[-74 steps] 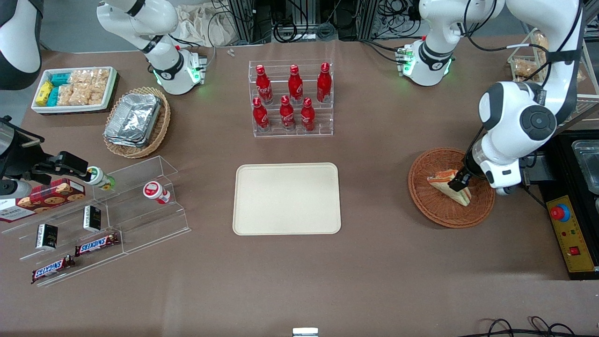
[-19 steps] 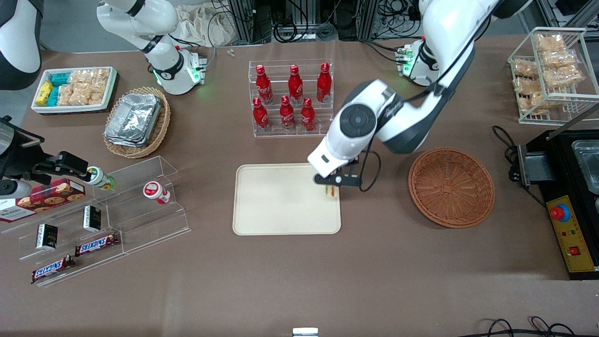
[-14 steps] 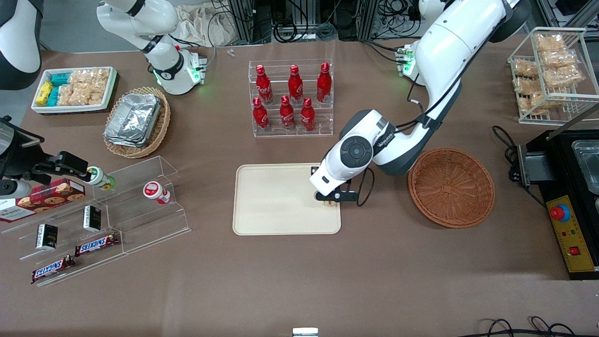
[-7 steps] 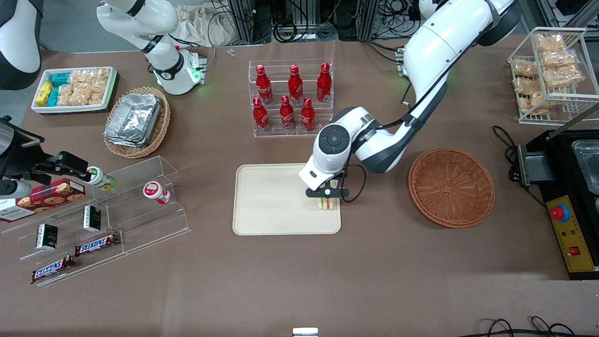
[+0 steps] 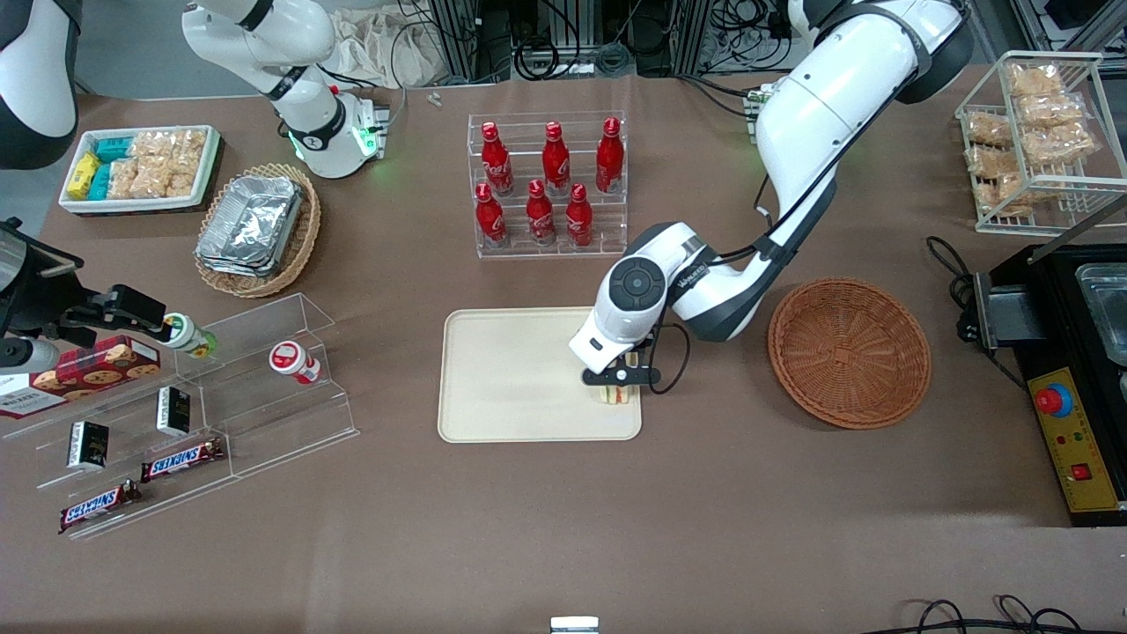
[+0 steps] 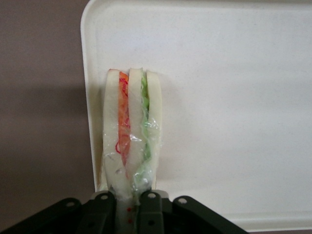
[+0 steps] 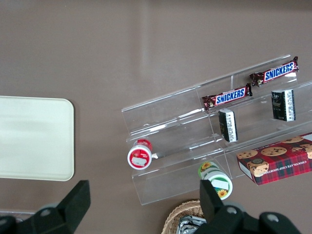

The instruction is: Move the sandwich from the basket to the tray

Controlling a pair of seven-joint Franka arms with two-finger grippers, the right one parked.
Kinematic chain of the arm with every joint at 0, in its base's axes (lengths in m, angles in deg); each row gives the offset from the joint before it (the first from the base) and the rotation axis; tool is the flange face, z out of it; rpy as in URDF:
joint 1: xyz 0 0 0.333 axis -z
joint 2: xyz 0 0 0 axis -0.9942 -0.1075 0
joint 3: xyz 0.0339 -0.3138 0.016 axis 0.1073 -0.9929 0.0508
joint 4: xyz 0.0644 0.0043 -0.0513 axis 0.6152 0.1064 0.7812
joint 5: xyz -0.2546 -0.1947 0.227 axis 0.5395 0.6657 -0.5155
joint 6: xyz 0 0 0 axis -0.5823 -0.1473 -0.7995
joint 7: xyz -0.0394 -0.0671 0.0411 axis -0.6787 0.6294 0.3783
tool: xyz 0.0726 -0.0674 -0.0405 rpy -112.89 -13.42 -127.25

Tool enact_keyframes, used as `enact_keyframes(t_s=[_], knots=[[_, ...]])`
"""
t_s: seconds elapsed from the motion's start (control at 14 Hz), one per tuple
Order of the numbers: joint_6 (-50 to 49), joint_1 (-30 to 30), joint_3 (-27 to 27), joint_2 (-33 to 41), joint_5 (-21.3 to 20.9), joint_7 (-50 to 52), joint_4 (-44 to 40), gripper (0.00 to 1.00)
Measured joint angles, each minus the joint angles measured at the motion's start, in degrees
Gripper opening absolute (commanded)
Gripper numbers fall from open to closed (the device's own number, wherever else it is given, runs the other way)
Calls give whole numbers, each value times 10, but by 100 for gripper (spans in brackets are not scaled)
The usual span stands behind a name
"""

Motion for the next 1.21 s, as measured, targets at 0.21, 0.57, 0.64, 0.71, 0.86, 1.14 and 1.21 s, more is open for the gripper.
enact_keyframes(t_s=[0.21, 0.57, 0.64, 0.71, 0.86, 1.14, 1.21], knots=[[1, 0, 0, 0, 0, 0, -3, 100], [-29, -5, 0, 25, 0, 0, -23, 100], [-43, -9, 0, 40, 0, 1, -28, 100], [-56, -16, 0, 57, 0, 2, -31, 100], [-80, -36, 0, 95, 0, 2, -34, 100], [-193, -71, -1, 193, 0, -1, -36, 100], [-223, -77, -1, 221, 7, -7, -37, 100]])
